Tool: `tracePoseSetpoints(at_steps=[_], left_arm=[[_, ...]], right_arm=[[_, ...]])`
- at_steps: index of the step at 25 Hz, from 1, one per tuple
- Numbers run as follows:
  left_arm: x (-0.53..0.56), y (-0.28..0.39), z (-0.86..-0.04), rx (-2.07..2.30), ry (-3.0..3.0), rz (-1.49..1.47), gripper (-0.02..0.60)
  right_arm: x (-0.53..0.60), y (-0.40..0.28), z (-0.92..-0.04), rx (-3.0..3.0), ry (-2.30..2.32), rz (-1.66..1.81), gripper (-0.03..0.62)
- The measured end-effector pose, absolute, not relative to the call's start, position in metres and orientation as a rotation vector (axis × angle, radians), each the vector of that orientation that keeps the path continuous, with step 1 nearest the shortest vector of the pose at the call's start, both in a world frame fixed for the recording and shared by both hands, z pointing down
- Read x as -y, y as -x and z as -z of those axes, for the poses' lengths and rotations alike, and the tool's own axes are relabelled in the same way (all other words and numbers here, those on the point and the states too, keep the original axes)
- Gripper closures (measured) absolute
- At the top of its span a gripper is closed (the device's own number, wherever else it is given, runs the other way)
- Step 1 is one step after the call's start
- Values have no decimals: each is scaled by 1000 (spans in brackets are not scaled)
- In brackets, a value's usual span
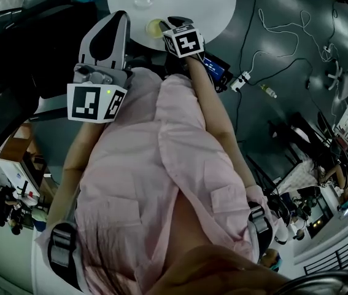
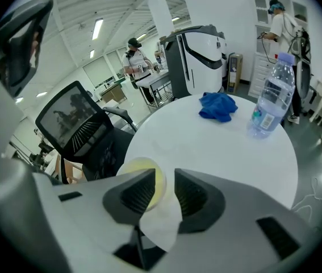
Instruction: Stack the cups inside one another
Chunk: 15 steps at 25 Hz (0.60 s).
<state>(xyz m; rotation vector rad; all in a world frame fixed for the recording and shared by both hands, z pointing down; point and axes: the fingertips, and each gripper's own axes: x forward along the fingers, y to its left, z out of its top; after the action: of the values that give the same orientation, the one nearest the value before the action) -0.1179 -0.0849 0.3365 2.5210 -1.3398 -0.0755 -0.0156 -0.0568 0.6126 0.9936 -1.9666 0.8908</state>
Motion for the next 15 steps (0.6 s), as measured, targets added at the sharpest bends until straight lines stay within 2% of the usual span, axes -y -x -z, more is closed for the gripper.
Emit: tracePoseSetpoints(at_steps=[15], left_arm=[[86,120,-336,1350,-2528,78,566]], right_arm=[[45,16,-656,1824,-876,-879,491]])
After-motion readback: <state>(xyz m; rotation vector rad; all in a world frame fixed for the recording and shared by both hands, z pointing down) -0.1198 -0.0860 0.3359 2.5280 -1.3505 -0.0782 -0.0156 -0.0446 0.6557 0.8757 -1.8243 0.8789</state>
